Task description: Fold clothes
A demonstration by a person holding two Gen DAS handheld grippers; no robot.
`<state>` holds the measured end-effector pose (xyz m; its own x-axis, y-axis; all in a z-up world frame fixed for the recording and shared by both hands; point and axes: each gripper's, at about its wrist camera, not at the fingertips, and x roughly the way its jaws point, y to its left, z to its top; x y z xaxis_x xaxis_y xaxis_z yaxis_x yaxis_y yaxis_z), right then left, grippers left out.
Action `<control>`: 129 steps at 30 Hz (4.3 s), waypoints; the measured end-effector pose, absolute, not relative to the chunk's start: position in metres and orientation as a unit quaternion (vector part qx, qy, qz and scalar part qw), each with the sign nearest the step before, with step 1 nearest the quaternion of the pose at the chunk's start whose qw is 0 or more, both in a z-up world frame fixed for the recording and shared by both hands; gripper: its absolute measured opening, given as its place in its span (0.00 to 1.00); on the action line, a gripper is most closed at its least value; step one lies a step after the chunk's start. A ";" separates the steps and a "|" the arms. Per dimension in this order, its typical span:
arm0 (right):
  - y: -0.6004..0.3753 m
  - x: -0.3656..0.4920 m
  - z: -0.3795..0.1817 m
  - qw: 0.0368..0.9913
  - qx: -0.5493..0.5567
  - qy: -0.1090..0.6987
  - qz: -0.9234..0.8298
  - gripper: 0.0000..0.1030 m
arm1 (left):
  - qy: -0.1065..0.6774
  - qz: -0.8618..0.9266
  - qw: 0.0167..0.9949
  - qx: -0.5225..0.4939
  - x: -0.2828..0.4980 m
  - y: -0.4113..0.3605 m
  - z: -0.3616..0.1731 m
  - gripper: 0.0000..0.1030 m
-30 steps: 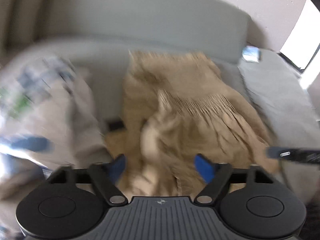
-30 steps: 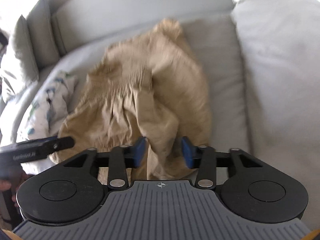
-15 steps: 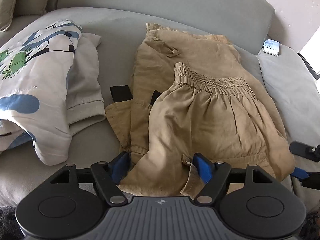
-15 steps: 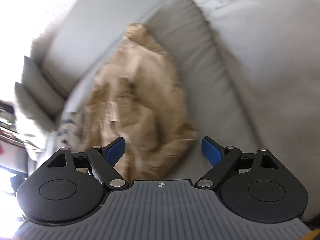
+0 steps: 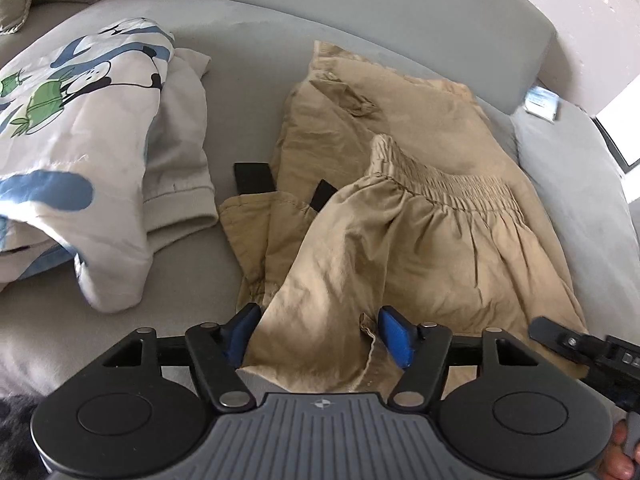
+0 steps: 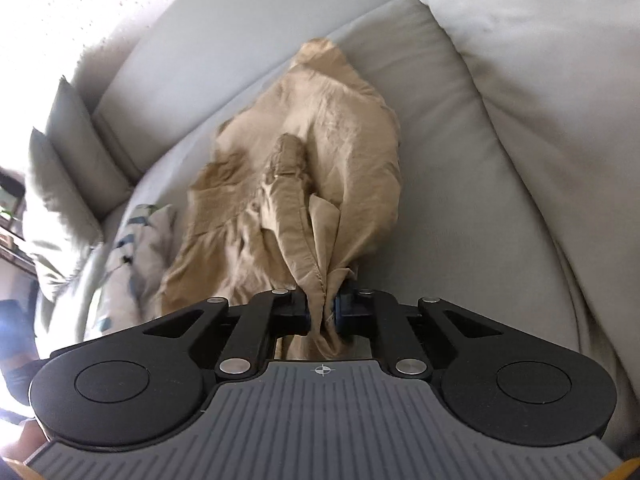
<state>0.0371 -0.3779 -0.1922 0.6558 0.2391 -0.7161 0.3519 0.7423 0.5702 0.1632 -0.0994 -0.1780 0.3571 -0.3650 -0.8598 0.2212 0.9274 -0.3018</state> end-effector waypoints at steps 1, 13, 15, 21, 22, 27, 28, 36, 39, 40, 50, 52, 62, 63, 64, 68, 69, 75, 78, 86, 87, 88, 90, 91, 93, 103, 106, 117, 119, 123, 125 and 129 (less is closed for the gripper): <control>-0.379 0.028 -0.190 0.831 0.367 0.418 -0.031 0.09 | 0.540 -0.184 0.819 -0.064 0.157 -0.099 -0.176 0.60; -0.386 -0.035 -0.171 0.839 0.344 0.418 -0.058 0.57 | 0.438 -0.210 0.873 -0.044 0.093 -0.084 -0.124 0.76; -0.383 -0.045 -0.150 0.865 0.302 0.393 -0.077 0.59 | 0.391 -0.231 0.890 -0.046 0.086 -0.079 -0.105 0.68; -0.370 -0.020 -0.125 0.901 0.268 0.338 -0.043 0.03 | 0.395 -0.264 0.878 -0.055 0.117 -0.113 -0.105 0.23; -0.365 -0.008 -0.127 0.899 0.269 0.343 -0.035 0.03 | 0.410 -0.263 0.872 -0.057 0.127 -0.121 -0.112 0.23; -0.350 0.044 -0.143 0.902 0.237 0.361 -0.012 0.03 | 0.432 -0.254 0.865 -0.020 0.162 -0.155 -0.148 0.24; -0.349 0.054 -0.151 0.902 0.227 0.368 -0.014 0.04 | 0.433 -0.247 0.867 -0.011 0.168 -0.159 -0.156 0.24; -0.352 0.093 -0.205 0.873 0.186 0.451 -0.020 0.00 | 0.483 -0.233 0.843 -0.038 0.198 -0.149 -0.190 0.38; -0.363 0.095 -0.185 0.864 0.203 0.461 0.003 0.13 | 0.476 -0.252 0.841 -0.044 0.196 -0.139 -0.164 0.46; -0.372 0.094 -0.175 0.861 0.222 0.457 0.014 0.27 | 0.470 -0.260 0.842 -0.047 0.196 -0.135 -0.153 0.57; -0.466 0.121 -0.145 0.875 0.310 0.371 -0.025 0.66 | 0.445 -0.218 0.864 -0.089 0.275 -0.108 -0.123 0.84; -0.478 0.132 -0.158 0.864 0.336 0.374 -0.032 0.66 | 0.470 -0.197 0.855 -0.098 0.297 -0.108 -0.139 0.82; -0.514 0.197 -0.207 0.835 0.383 0.389 -0.063 0.67 | 0.510 -0.193 0.824 -0.155 0.369 -0.127 -0.198 0.81; -0.518 0.202 -0.211 0.834 0.385 0.389 -0.068 0.67 | 0.515 -0.193 0.818 -0.165 0.372 -0.127 -0.205 0.80; -0.522 0.206 -0.216 0.834 0.389 0.385 -0.070 0.67 | 0.519 -0.195 0.813 -0.176 0.375 -0.126 -0.212 0.80; -0.534 0.219 -0.236 0.822 0.417 0.385 -0.047 0.61 | 0.525 -0.220 0.793 -0.218 0.386 -0.126 -0.230 0.80; -0.536 0.224 -0.241 0.819 0.421 0.389 -0.036 0.61 | 0.524 -0.227 0.791 -0.221 0.388 -0.127 -0.231 0.80; -0.545 0.246 -0.257 0.807 0.440 0.394 0.005 0.65 | 0.527 -0.256 0.778 -0.226 0.406 -0.140 -0.239 0.82; -0.544 0.259 -0.259 0.806 0.438 0.398 0.028 0.76 | 0.527 -0.272 0.774 -0.222 0.412 -0.150 -0.240 0.91; -0.513 0.288 -0.249 0.830 0.347 0.436 0.015 0.07 | 0.523 -0.277 0.789 -0.166 0.414 -0.178 -0.232 0.30; -0.511 0.288 -0.249 0.826 0.351 0.439 0.023 0.07 | 0.523 -0.279 0.787 -0.169 0.413 -0.175 -0.230 0.17; -0.507 0.287 -0.245 0.831 0.340 0.439 0.025 0.06 | 0.523 -0.286 0.783 -0.178 0.412 -0.171 -0.228 0.12; -0.497 0.280 -0.233 0.845 0.311 0.434 0.035 0.06 | 0.509 -0.302 0.786 -0.177 0.403 -0.165 -0.214 0.10; -0.492 0.273 -0.222 0.851 0.301 0.428 0.042 0.06 | 0.500 -0.311 0.790 -0.173 0.398 -0.162 -0.205 0.09; -0.481 0.257 -0.197 0.864 0.279 0.415 0.056 0.06 | 0.481 -0.331 0.796 -0.159 0.385 -0.155 -0.181 0.08; -0.434 0.126 -0.063 0.900 0.198 0.383 0.072 0.06 | 0.417 -0.402 0.806 -0.123 0.275 -0.108 -0.074 0.08; -0.412 0.079 -0.046 0.906 0.183 0.374 0.070 0.06 | 0.412 -0.414 0.804 -0.109 0.233 -0.096 -0.060 0.08; -0.368 -0.036 -0.113 0.895 0.169 0.410 0.045 0.06 | 0.477 -0.366 0.796 -0.070 0.122 -0.061 -0.114 0.10; -0.362 -0.042 -0.143 0.884 0.173 0.433 0.036 0.06 | 0.493 -0.336 0.800 -0.067 0.109 -0.059 -0.130 0.12; -0.347 -0.056 -0.172 0.888 0.153 0.434 0.016 0.06 | 0.479 -0.296 0.823 -0.078 0.078 -0.038 -0.116 0.36; -0.342 -0.057 -0.171 0.895 0.133 0.427 0.012 0.06 | 0.451 -0.289 0.840 -0.086 0.062 -0.030 -0.099 0.37; -0.335 -0.060 -0.170 0.902 0.111 0.417 0.004 0.06 | 0.384 -0.324 0.854 -0.137 0.045 -0.033 -0.057 0.41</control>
